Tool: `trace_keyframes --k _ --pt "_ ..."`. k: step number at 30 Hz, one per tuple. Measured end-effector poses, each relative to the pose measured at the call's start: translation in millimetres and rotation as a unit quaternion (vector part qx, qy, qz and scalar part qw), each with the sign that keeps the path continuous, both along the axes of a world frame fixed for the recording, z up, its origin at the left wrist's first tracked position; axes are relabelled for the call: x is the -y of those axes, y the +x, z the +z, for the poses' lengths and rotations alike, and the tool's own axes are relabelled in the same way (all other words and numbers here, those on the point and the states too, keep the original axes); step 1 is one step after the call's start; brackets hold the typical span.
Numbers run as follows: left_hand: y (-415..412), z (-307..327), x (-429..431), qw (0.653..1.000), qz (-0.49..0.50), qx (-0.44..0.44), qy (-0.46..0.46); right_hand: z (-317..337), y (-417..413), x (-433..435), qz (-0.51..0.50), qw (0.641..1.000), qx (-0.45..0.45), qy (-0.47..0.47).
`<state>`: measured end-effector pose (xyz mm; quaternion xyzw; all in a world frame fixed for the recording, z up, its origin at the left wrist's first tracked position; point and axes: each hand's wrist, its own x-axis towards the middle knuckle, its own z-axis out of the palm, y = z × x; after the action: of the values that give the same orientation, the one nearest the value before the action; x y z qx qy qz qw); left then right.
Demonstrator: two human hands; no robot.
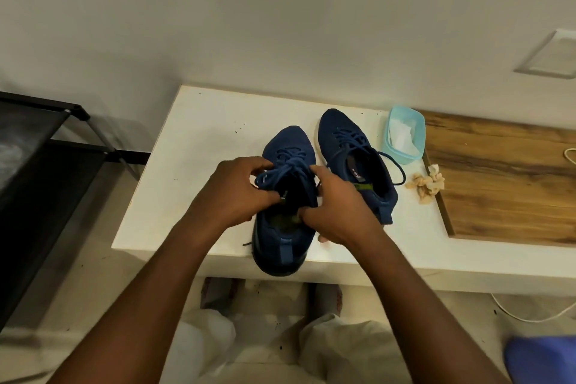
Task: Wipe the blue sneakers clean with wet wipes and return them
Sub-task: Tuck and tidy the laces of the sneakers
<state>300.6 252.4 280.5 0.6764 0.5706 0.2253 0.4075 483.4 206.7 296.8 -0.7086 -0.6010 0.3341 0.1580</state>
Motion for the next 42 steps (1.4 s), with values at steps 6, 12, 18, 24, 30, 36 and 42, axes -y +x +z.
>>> trace_keyframes --k 6,12,18,24,30,36,42 --pt "-23 1 -14 0.988 0.122 0.028 0.094 -18 -30 -19 -0.043 0.986 -0.108 0.117" --pt "-47 -12 -27 0.98 0.168 0.049 0.095 -26 -53 -26 -0.014 0.982 -0.151 0.109" --pt "-16 18 -15 0.959 0.15 -0.033 0.238 1 -11 -26 -0.082 0.967 -0.071 0.23" --pt "62 16 12 0.972 -0.056 0.063 0.22 18 51 -22 -0.145 0.948 0.139 0.245" --pt "111 -17 34 0.972 -0.162 -0.061 0.157 1 88 -7 -0.186 0.973 0.093 0.102" --pt "103 -14 26 0.989 -0.124 -0.009 0.078 10 87 -6 -0.189 0.977 0.057 0.079" --pt "68 9 23 0.978 -0.196 -0.068 -0.017 18 87 7 -0.162 0.986 0.007 -0.02"
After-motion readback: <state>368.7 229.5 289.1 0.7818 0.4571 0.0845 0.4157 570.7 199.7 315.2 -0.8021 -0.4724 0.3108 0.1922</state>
